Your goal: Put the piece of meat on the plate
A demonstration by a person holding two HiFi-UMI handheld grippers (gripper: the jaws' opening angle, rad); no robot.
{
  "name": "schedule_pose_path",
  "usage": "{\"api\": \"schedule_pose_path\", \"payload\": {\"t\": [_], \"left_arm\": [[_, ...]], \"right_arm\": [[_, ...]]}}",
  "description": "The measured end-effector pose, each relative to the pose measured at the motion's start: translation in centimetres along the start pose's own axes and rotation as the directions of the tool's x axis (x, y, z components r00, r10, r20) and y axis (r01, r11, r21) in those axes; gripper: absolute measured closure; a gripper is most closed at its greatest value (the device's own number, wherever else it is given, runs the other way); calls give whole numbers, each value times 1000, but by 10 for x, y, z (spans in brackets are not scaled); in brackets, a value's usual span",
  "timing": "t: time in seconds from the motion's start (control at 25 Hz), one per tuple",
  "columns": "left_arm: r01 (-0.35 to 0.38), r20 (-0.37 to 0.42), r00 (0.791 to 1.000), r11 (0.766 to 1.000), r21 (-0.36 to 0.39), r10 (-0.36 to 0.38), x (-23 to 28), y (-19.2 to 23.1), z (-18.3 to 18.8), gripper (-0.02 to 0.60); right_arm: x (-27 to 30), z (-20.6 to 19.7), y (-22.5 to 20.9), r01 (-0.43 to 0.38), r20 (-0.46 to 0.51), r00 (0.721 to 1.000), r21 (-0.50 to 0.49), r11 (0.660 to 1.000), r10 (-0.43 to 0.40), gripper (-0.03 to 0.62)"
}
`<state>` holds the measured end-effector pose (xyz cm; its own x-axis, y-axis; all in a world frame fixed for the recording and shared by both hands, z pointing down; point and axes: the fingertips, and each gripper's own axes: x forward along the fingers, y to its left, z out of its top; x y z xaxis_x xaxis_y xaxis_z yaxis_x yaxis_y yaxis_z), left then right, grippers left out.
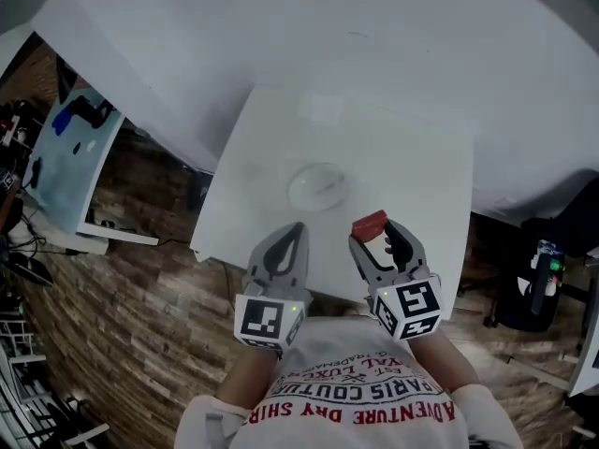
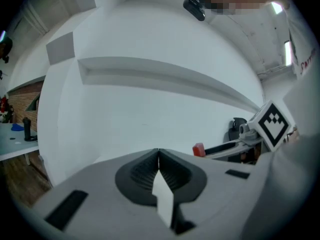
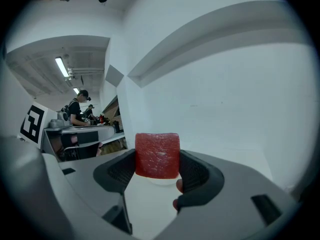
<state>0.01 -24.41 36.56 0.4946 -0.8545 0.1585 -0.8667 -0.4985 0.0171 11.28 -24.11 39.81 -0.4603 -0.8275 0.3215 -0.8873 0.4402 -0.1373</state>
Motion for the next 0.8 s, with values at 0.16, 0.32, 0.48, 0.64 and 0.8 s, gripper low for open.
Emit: {"api": "schedule_pose_path", "payload": {"t": [0.16,0.32,0.48,0.64,0.8], "left_arm": [[67,-8,998,998,-2,-67,29,39,7,574],[150,-37,988,989,-2,-150,54,76,6,574],[208,-64,976,978,-15,-208,76,107,-5,574],[266,-106,958,963,-38,-268,88,126,-22,574],[282,-135,949,958,-54,-286,102,138,-34,574]], "right_arm": [[35,11,2,71,-14,997,20,997,-70,316],[73,14,5,154,-54,987,23,988,-153,316],[108,8,8,208,-102,974,50,977,-202,316],[134,-5,10,260,-154,956,56,964,-249,316],[154,-26,2,287,-230,935,40,957,-271,316]]}}
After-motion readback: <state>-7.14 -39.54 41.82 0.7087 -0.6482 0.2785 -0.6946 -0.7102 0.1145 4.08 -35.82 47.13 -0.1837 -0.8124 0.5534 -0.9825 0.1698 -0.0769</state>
